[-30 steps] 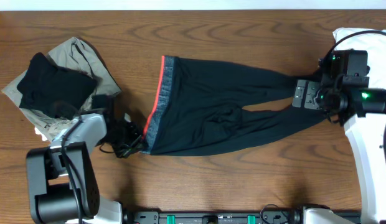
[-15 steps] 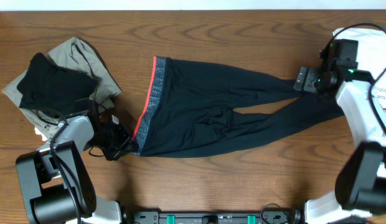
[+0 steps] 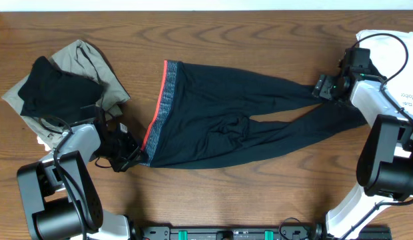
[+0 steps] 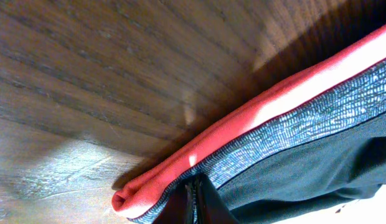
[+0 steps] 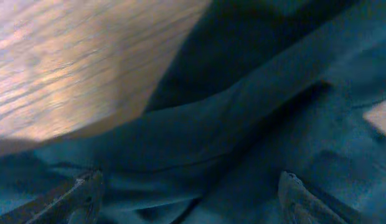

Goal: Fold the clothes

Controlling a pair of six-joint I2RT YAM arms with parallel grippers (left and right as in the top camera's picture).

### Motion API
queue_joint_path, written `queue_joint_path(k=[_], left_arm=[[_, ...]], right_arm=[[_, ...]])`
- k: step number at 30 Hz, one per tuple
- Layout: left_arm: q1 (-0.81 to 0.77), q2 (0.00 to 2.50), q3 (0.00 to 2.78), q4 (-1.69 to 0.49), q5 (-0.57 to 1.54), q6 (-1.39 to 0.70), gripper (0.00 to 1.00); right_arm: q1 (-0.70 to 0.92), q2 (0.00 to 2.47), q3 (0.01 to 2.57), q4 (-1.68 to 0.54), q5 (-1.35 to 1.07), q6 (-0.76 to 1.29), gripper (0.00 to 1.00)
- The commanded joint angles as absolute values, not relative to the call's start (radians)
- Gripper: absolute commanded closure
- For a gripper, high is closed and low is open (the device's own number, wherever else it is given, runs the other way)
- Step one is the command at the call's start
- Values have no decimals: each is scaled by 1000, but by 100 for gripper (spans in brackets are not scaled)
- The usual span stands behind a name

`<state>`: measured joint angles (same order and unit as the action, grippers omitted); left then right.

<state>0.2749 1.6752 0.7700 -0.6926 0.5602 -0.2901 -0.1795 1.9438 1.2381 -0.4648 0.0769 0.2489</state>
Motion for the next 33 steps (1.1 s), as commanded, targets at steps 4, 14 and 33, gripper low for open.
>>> queue_joint_path(k=[4,14,33], left_arm=[[284,1692,744,-691,454,-277,94],[284,1692,744,-691,454,-277,94],[284,1692,744,-692,454,-277,94]], right_arm=[[-222,1949,1247,-486,123,277,14],[-223,1949,1247,-489,124,277,38],[-223,1950,1247,-535,124,277,75]])
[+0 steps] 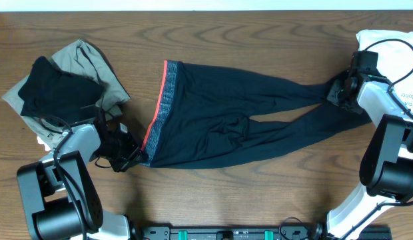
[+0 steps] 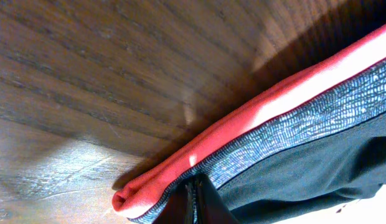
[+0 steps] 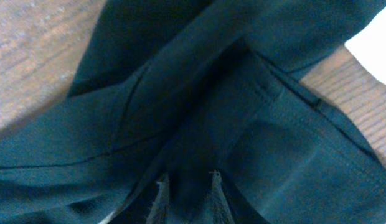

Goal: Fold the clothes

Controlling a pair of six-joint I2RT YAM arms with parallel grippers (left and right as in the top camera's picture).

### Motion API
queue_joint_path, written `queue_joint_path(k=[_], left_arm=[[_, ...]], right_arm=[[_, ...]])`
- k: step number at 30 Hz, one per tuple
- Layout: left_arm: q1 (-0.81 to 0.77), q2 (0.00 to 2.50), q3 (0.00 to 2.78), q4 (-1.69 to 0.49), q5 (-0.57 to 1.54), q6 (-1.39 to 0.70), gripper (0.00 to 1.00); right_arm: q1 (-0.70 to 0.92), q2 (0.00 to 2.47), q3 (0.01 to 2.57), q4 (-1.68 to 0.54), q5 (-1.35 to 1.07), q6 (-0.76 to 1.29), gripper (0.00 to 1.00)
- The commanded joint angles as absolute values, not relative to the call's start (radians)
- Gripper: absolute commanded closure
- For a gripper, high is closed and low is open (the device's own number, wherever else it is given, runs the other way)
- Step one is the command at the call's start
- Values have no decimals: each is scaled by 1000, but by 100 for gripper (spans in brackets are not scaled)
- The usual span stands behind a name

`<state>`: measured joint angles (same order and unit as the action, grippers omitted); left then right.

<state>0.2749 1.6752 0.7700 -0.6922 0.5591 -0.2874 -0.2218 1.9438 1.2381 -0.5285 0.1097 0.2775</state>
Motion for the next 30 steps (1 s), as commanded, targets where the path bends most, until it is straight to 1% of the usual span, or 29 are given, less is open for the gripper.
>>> queue_joint_path(k=[1,2,4,10,12,17,20,26,30], left_arm=[[284,1692,744,-691,454,-277,94],[284,1692,744,-691,454,-277,94],[284,1692,744,-691,454,-277,94],[284,1692,744,-692,454,-277,94],[284,1692,744,-692,454,-277,94],[284,1692,744,-691,454,-277,94],[284,1692,744,-691,454,-277,94],[284,1692,744,-691,454,-277,94],[284,1692,744,-691,454,-277,94]], right_arm=[[-223,1950,1246,-536,124,277,72],[-223,1950,1243,-535,124,277,71],[-223,1951,1239,-535,124,277,71],[-223,1984,1236,-539,123,277,89],[-223,1994,1236,-540,122,277,98],[-223,1977,1240,-543,123,271,99],[-223,1918,1254,-565,125,252,99],[-253,1699,1268,-622,124,251,99],[-282,1586,1268,-737,128,250,99]])
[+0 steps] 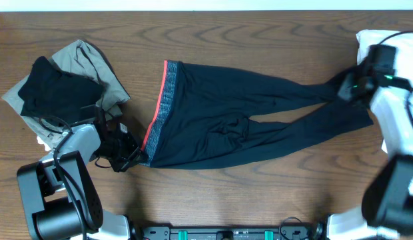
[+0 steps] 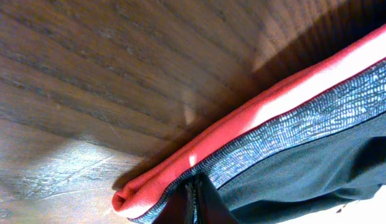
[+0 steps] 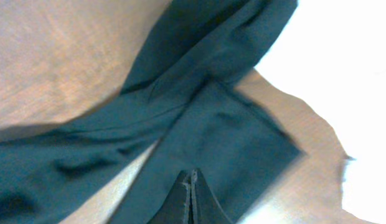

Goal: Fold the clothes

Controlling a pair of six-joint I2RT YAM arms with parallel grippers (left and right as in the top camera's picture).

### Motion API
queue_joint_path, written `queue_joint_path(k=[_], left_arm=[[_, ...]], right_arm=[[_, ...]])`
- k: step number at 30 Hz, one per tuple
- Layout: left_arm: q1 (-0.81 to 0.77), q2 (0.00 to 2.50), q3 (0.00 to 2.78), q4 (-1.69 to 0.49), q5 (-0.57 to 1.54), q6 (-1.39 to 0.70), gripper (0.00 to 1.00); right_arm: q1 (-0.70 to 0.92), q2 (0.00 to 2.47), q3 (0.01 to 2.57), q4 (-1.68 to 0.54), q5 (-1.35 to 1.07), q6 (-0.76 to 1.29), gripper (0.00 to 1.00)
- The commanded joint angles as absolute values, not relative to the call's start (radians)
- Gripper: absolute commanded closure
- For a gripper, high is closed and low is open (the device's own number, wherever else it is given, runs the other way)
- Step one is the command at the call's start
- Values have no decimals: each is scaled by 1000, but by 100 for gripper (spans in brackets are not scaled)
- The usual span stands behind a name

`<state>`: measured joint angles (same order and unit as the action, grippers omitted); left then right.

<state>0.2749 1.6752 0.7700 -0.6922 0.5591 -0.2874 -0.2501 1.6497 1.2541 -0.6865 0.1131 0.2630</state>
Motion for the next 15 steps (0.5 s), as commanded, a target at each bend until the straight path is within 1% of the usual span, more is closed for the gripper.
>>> queue_joint_path(k=[1,3,5,6,8,10,12,15], left_arm=[[284,1692,744,-691,454,-277,94],[284,1692,744,-692,454,-277,94],[284,1692,744,-691,457,-277,94],[284,1692,744,-691,461,-277,94],[284,1692,744,-692,461,-277,94],[284,1692,744,-691,461,-277,94],[284,1692,744,-691,460,-277,94],[284,1692,744,-692,461,-277,94]], right_arm=[[-288,1575,1268,-776,128,250,99],[-300,1568,1267,-850,128,250,99],[-306,1577,1251,-874,128,250,99],[-309,1584,1242,-867,128,250,95],[-316,1613,1224,-820,126,250,78],[-318,1654,1217,-754,123,250,64],[-318,1704,1217,-678,123,245,55],[-318,1787,1217,-557,123,245,52]])
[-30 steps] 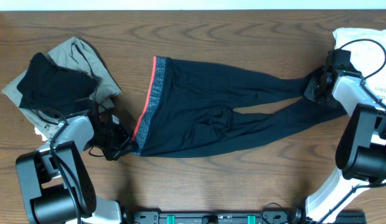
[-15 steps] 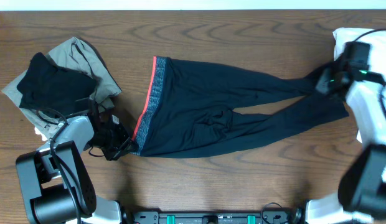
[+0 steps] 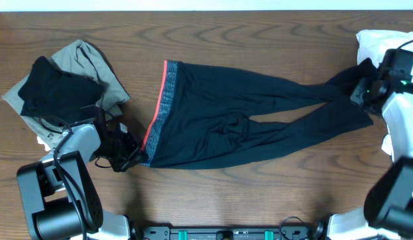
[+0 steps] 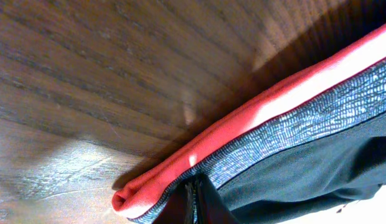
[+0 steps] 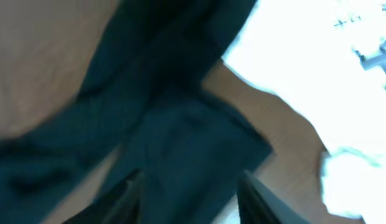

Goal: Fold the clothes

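Dark leggings (image 3: 240,123) with a red and grey waistband (image 3: 160,100) lie spread across the table, waist to the left, both legs running right. My left gripper (image 3: 130,155) is shut on the lower corner of the waistband (image 4: 180,180). At the far right my right gripper (image 3: 366,93) hangs open just above the leg ends (image 5: 193,149), its fingers (image 5: 127,196) apart on either side of the cloth and holding nothing. That wrist view is blurred.
A pile with a black garment (image 3: 56,87) on an olive one (image 3: 93,63) lies at the left. White cloth (image 3: 383,43) sits at the far right edge, beside the leg ends. Bare wooden table (image 3: 260,33) lies behind the leggings.
My right gripper has opened and let go of the leg ends; it has shifted slightly right. The left gripper and waistband have not moved.
The left gripper stayed shut on the waistband corner throughout. My right gripper was open over the upper leg, then shut on the leg cloth farther right, then held the leg ends near the white cloth. Now it is open above them.
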Controlling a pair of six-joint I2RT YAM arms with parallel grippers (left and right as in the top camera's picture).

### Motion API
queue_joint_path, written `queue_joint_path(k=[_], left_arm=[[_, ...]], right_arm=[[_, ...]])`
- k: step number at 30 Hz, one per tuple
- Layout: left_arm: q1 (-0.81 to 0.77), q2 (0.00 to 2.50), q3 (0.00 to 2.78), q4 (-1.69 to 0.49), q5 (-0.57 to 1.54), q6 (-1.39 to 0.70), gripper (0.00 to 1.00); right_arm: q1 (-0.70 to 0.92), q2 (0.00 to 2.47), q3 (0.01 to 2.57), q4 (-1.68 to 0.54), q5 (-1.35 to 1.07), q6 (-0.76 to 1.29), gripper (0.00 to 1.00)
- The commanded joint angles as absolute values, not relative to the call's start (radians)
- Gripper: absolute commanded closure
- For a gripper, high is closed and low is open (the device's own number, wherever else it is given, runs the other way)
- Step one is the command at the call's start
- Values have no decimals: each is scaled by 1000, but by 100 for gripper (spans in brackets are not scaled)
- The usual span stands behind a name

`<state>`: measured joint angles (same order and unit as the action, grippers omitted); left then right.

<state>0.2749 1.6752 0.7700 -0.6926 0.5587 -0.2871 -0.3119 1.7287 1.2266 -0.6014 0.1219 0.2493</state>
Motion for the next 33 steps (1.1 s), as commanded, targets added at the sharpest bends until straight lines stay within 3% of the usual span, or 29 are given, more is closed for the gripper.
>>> queue_joint_path(k=[1,13,17,19,25,33], left_arm=[[284,1692,744,-692,461,-277,94],[284,1692,744,-691,461,-278,94],[284,1692,744,-691,461,-278,94],[284,1692,744,-691,461,-278,94],[285,1692,744,-691,461,-278,94],[300,1665,773,-684,460,-278,94]], right_arm=[[-318,1814,1217,-520,117,245,52],[-317,2003,1217,-321,-9,228,55],[-317,2005,1217,-322,-8,227,76],[-318,2005,1217,-331,-8,227,99],[-318,1963,1234,-417,-7,219,99],[-338,1699,1267,-577,43,189,99]])
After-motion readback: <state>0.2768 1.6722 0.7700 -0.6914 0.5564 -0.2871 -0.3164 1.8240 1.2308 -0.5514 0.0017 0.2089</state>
